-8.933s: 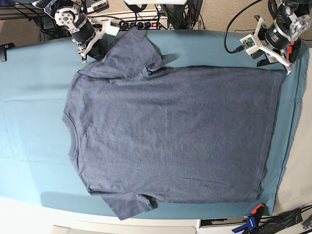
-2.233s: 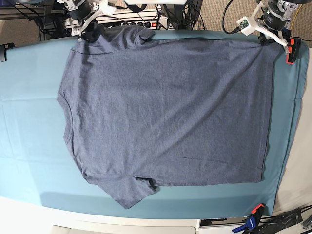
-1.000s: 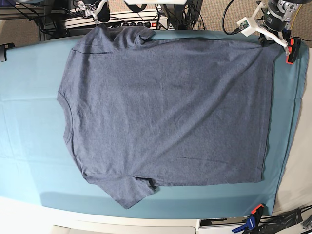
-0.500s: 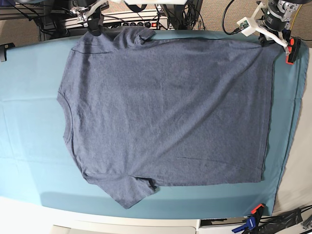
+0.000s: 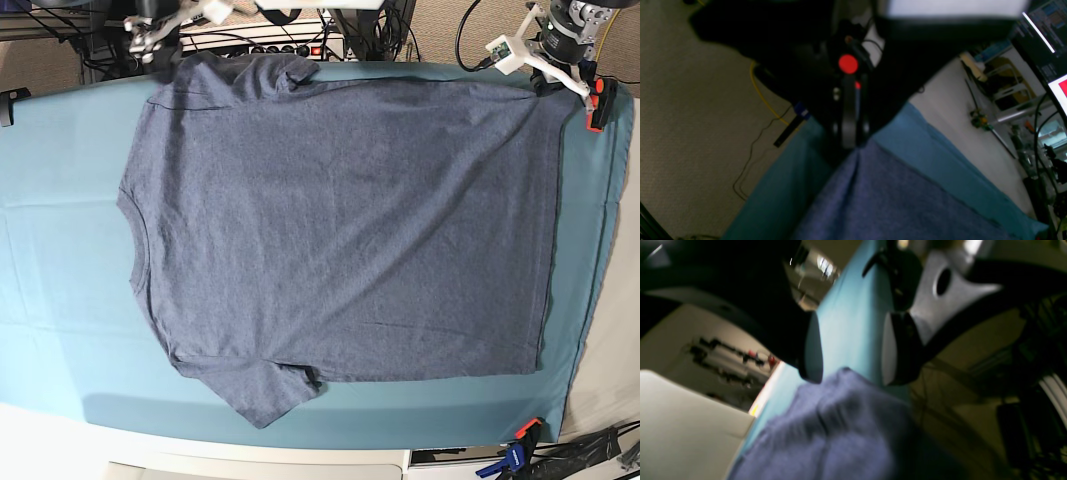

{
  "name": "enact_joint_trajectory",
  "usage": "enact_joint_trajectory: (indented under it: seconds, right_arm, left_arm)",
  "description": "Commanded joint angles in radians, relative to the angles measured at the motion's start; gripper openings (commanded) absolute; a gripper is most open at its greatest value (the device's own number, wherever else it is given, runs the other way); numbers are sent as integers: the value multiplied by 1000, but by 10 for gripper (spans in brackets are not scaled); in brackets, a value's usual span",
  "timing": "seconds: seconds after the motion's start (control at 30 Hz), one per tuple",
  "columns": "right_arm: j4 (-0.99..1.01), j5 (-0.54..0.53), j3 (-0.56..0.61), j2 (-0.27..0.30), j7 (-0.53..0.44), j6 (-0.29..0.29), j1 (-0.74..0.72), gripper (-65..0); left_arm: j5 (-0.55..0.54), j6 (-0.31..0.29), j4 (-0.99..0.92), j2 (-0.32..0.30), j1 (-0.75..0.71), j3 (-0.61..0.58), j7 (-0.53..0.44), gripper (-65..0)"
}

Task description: Fold the T-shirt properly

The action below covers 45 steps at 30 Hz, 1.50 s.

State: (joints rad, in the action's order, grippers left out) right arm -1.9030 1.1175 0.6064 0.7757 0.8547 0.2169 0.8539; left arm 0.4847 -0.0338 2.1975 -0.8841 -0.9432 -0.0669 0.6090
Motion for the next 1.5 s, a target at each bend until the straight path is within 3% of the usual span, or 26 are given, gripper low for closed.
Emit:
enact_joint_trajectory:
  seconds: [0.0, 0.07, 0.33, 0.67, 0.87, 1.03, 1.23, 1.4, 1.47]
  right_arm:
    - [-13, 14, -11, 8, -11, 11, 10, -348]
    - [-13, 16, -11, 8, -31, 10, 8, -348]
    - [-13, -37, 48, 8, -68, -103, -21, -348]
    - [-13, -48, 54, 0, -106, -106, -76, -348]
    - [-13, -84, 54, 0, -132, -154, -75, -350]
    - [-13, -85, 54, 0, -134, -156, -76, -449]
    - [-13, -84, 54, 0, -160, -154, -76, -646]
    - [-14, -67, 54, 0, -175, -150, -76, -650]
    - [-14, -48, 54, 0, -173, -119, -76, -650]
  left_arm:
    - [8, 11, 16, -11, -2, 6, -4, -650]
    - [9, 11, 16, -11, -1, 6, -4, -650]
    - [9, 11, 16, -11, -1, 6, -5, -650]
    - [9, 11, 16, -11, -1, 6, -4, -650]
    - [9, 11, 16, -11, -1, 6, -4, -650]
    - [9, 11, 16, -11, -1, 6, -4, -650]
    - [9, 11, 16, -11, -1, 6, -4, -650]
    - [9, 11, 16, -11, -1, 6, -4, -650]
    - [9, 11, 16, -11, -1, 6, -4, -650]
